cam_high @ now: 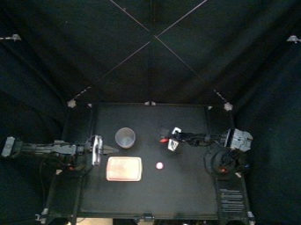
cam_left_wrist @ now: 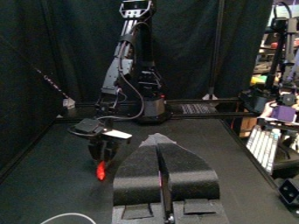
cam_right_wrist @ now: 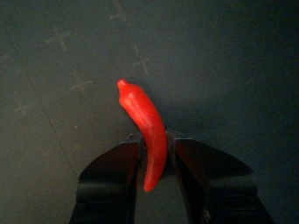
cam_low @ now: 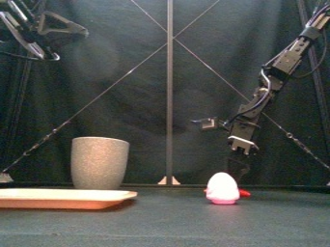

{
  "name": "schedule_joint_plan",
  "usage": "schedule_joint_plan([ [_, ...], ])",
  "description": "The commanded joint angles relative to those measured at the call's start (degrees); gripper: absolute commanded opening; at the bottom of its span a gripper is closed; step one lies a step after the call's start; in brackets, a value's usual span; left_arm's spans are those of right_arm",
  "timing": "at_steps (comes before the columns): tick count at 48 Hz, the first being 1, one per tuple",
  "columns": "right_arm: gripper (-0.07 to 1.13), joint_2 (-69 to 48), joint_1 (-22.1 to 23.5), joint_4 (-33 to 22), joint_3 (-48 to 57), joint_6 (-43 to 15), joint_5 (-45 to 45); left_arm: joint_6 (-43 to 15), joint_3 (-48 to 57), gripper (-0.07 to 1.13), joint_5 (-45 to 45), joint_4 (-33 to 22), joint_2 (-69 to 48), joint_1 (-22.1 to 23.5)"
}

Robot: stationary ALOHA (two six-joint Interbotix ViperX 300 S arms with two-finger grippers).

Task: Pick the red chile then place it on the pink plate
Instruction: Place red chile on the pink plate

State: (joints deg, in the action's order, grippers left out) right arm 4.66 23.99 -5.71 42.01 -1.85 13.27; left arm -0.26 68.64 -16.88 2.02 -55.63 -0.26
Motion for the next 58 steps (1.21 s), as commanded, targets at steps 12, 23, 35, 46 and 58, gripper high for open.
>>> schedule_joint_plan([
  [12, 0.56, -2.9, -2.5, -0.1, -3.4, 0.1, 0.0, 0.0, -0.8, -0.03, -0.3, 0.1, 0.2, -0.1],
  [23, 0.55, -5.0, -8.0, 1.6, -6.9, 0.1, 1.8, 0.0, -0.8, -0.03, -0.3, 0.1, 0.2, -0.1],
  [35, 0.55, -3.7, -19.0, 1.7, -17.5, 0.1, 1.6, 0.0, -0.8, -0.03, -0.3, 0.1, 0.2, -0.1],
  [46, 0.55, 6.9, -25.0, -0.1, -30.3, 0.6, 0.0, 0.0, -0.8, -0.03, -0.3, 0.1, 0.2, -0.1],
  [58, 0.57, 17.8, -25.5, -2.5, -41.2, 0.1, 0.4, 0.0, -0.8, -0.03, -0.3, 0.0, 0.1, -0.1],
])
